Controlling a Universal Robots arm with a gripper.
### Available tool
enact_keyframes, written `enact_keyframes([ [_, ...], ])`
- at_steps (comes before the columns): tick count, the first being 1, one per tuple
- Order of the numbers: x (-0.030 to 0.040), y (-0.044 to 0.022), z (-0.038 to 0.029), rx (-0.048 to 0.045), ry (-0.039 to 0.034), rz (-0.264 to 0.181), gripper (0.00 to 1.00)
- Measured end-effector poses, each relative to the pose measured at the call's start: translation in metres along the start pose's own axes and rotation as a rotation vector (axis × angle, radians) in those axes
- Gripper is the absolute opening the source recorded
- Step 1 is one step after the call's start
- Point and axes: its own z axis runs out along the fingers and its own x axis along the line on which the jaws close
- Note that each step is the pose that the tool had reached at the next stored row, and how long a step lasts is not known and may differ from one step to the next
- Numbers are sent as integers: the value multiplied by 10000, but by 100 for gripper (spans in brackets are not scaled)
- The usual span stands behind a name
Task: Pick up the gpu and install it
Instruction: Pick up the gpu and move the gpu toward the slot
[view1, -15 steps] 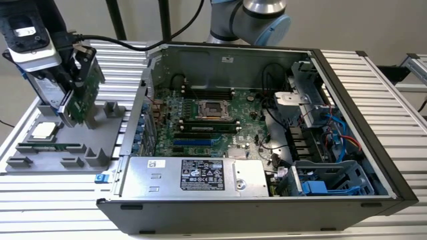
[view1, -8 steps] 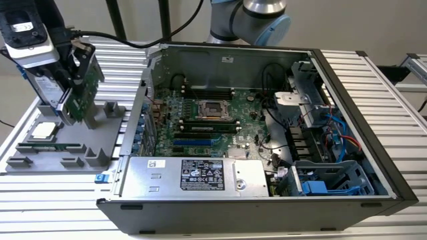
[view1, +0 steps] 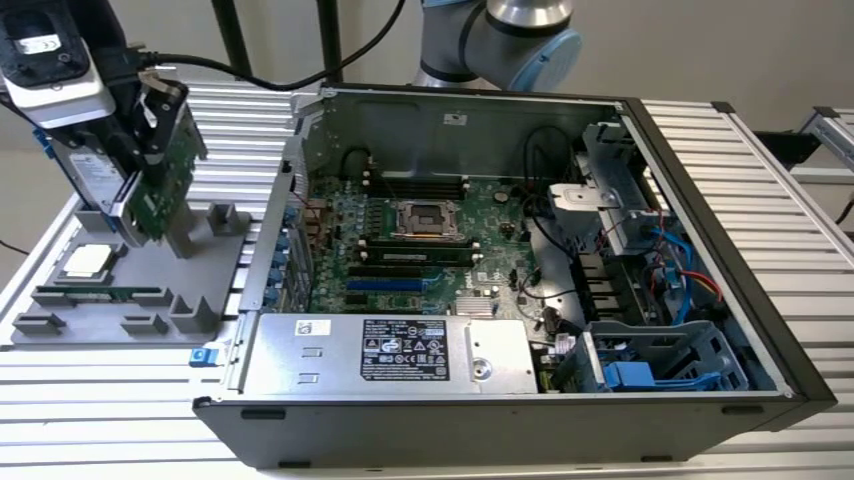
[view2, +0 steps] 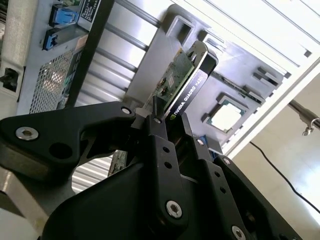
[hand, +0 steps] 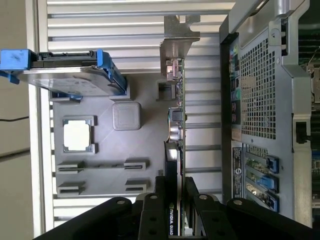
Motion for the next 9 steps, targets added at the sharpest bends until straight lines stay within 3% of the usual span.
enact_keyframes([
  [9,-1,3,-66,-1,-1,0,0],
])
